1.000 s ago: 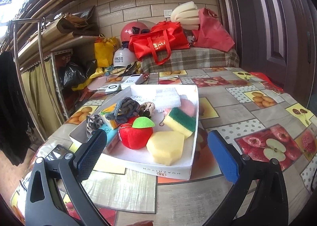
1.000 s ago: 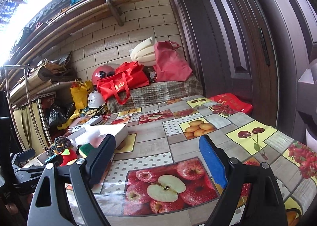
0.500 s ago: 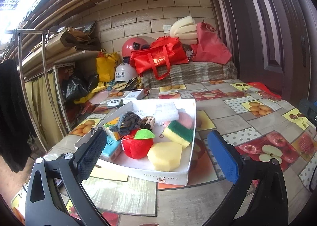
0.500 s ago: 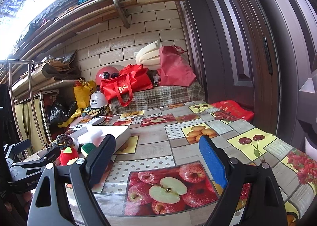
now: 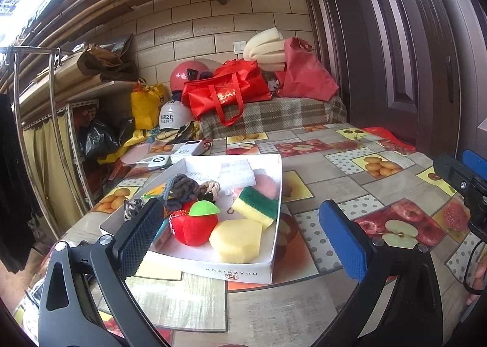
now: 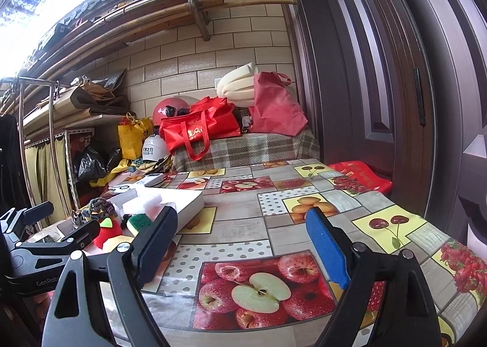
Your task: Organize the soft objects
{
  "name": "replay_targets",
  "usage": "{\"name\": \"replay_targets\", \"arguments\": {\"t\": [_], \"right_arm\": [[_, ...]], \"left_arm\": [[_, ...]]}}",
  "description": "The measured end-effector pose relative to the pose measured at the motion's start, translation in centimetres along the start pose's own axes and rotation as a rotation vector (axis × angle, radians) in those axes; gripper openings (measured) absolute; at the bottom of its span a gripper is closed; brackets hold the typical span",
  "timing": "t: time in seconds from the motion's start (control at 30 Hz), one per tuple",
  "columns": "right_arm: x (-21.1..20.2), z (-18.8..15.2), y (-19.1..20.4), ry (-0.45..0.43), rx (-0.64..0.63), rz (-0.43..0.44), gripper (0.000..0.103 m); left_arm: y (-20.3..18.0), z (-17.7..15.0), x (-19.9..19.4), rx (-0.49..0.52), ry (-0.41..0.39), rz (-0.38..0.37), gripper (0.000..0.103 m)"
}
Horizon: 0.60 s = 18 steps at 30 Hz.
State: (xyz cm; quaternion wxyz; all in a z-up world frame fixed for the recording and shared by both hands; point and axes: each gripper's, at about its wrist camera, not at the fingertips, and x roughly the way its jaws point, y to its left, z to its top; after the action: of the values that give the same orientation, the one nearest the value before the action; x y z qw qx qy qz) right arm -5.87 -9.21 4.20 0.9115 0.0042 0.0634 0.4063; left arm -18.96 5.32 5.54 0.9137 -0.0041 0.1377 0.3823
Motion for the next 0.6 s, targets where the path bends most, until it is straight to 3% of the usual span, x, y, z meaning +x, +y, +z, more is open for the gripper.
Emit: {"name": "replay_targets", "arguments": {"t": [0.6], "right_arm": [[-0.1, 0.0, 0.1, -0.001, 0.003, 0.004, 0.087]], "left_arm": [[0.3, 0.1, 1.6, -0.021, 0.084, -0.014, 0.103]]}}
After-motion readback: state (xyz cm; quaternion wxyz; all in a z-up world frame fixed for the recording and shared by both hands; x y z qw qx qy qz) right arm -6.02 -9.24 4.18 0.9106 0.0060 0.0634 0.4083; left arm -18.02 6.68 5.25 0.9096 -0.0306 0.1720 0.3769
